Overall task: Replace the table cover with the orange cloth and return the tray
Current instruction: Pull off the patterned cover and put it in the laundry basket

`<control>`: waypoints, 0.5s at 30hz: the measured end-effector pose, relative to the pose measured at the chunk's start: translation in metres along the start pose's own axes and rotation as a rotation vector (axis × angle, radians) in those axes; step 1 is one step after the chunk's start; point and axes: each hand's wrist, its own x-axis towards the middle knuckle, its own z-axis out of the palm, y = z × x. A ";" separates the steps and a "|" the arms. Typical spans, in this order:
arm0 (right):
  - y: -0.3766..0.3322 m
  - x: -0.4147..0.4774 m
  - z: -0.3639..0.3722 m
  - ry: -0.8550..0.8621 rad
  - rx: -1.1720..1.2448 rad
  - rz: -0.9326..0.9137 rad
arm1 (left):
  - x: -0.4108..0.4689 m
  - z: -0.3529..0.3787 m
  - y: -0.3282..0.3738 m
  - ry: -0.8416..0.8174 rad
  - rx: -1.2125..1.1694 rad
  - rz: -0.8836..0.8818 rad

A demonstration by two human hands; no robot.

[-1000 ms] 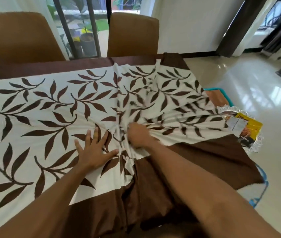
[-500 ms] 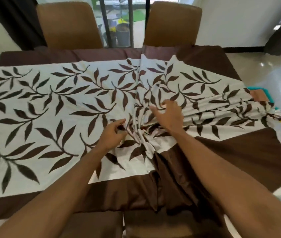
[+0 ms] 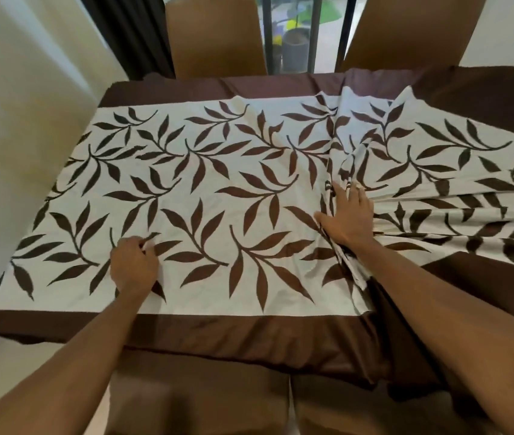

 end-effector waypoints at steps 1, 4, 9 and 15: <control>0.000 0.000 0.001 0.001 -0.010 -0.008 | 0.006 0.000 0.002 0.013 -0.008 0.012; 0.001 0.001 -0.001 -0.029 -0.035 -0.023 | 0.006 0.007 0.024 -0.030 -0.082 0.012; -0.005 -0.004 -0.006 -0.063 0.055 -0.032 | -0.034 0.028 0.133 -0.345 -0.571 -0.110; 0.003 -0.005 -0.031 -0.171 0.890 0.176 | -0.124 0.039 0.294 -0.919 -1.175 -0.137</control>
